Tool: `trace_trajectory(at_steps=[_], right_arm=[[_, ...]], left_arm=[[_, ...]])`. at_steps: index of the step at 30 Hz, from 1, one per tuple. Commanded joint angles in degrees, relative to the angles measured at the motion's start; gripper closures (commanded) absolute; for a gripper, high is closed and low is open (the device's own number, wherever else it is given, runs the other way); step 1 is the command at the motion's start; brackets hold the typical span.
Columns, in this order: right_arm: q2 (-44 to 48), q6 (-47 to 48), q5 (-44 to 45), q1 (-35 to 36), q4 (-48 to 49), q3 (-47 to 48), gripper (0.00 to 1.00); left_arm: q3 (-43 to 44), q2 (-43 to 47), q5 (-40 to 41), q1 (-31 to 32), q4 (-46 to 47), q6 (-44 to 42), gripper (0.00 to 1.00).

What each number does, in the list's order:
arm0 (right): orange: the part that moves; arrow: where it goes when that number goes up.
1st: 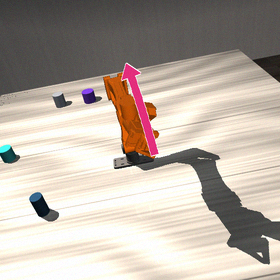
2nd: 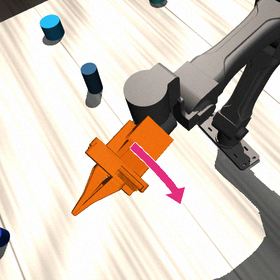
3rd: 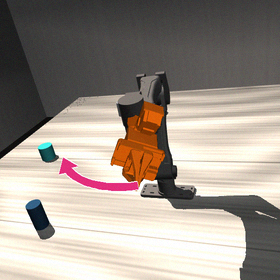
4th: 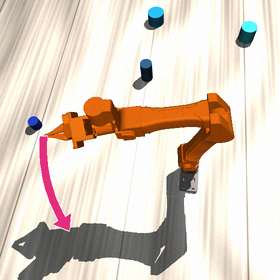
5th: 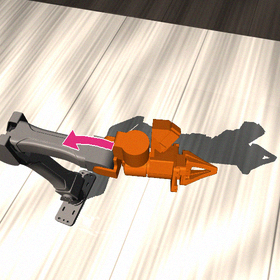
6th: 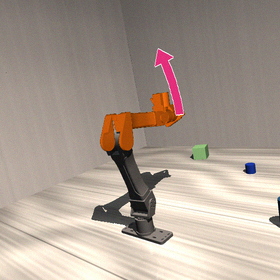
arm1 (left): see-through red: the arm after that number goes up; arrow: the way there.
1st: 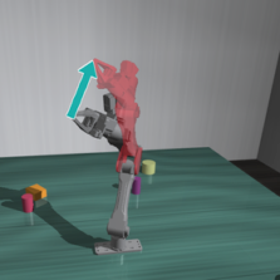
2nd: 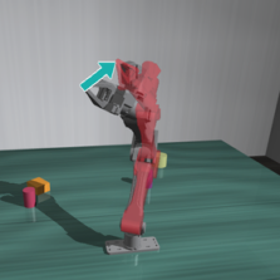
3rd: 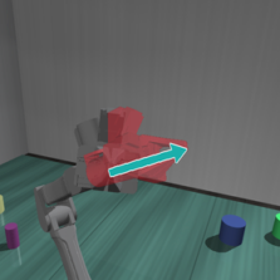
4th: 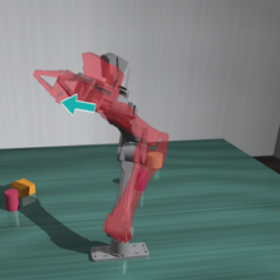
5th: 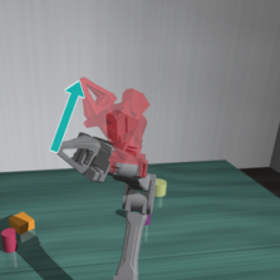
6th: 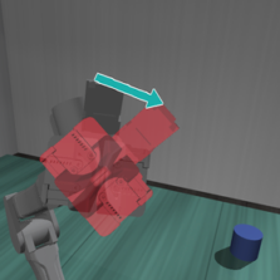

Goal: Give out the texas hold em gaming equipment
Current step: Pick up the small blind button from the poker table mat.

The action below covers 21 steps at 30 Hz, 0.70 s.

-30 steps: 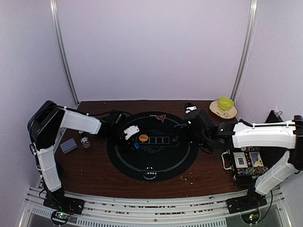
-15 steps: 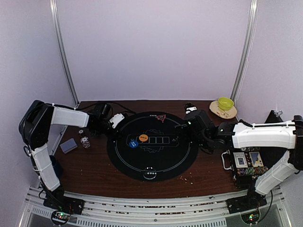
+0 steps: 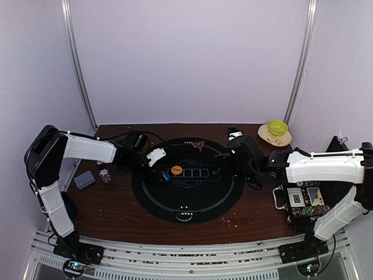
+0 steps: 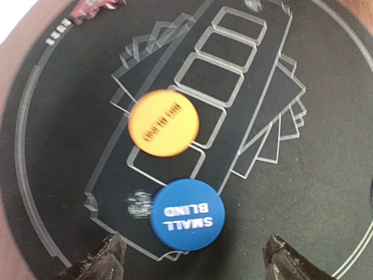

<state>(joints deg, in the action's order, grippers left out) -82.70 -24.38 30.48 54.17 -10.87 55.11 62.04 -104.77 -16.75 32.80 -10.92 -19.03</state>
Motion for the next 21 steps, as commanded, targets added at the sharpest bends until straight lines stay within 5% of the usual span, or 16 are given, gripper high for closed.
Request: trace_trajectory(at_steps=[1, 21], right_arm=[[1.1, 0.2, 1.6, -0.1, 0.0, -0.4, 0.0], [0.9, 0.3, 1.3, 0.0, 0.1, -0.4, 0.0]], left_arm=[[1.1, -3.9, 0.5, 1.0, -0.7, -1.3, 0.14], [4.6, -8.2, 1.6, 2.4, -2.4, -0.4, 0.28]])
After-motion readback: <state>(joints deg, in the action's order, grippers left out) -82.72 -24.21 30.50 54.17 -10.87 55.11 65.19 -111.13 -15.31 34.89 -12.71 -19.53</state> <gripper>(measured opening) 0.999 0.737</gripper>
